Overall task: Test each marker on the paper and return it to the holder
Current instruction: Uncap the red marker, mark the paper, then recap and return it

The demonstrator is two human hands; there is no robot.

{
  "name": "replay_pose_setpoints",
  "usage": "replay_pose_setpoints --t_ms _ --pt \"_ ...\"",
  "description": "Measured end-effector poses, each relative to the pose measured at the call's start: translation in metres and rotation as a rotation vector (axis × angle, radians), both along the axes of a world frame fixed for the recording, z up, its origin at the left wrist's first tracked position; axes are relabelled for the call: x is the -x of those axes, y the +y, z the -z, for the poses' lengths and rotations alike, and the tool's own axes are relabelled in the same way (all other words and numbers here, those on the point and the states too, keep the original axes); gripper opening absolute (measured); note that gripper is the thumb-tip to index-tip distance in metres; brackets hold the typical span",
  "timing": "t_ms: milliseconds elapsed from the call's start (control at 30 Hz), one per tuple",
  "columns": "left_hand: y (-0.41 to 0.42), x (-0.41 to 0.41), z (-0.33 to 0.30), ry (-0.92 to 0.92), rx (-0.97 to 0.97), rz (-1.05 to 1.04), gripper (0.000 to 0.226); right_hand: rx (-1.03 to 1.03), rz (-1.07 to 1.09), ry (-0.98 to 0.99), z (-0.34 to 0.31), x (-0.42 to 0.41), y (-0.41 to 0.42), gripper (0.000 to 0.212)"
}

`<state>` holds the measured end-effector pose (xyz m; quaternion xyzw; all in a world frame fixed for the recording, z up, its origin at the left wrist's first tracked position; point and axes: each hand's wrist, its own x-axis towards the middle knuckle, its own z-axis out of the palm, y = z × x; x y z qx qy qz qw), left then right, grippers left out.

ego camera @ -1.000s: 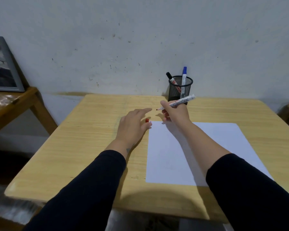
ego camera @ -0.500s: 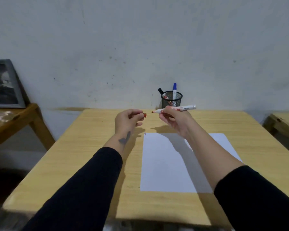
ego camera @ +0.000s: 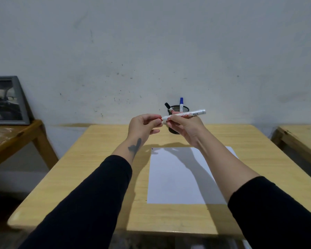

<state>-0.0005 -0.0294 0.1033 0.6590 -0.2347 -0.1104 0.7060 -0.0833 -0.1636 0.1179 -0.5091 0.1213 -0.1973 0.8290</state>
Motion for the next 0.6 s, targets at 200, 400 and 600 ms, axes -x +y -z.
replay_pose_setpoints --t_ms 200,400,600 --pt "-0.008 0.009 0.005 -0.102 -0.097 -0.055 0.013 -0.013 0.021 0.034 0.011 0.004 0.004 0.012" --pt "-0.008 0.013 0.012 -0.121 -0.131 -0.095 0.011 -0.056 0.037 0.09 0.014 0.005 0.007 0.02" --pt "-0.011 0.004 -0.004 -0.176 -0.162 -0.195 0.013 0.731 0.449 0.349 0.002 0.006 -0.01 0.097"
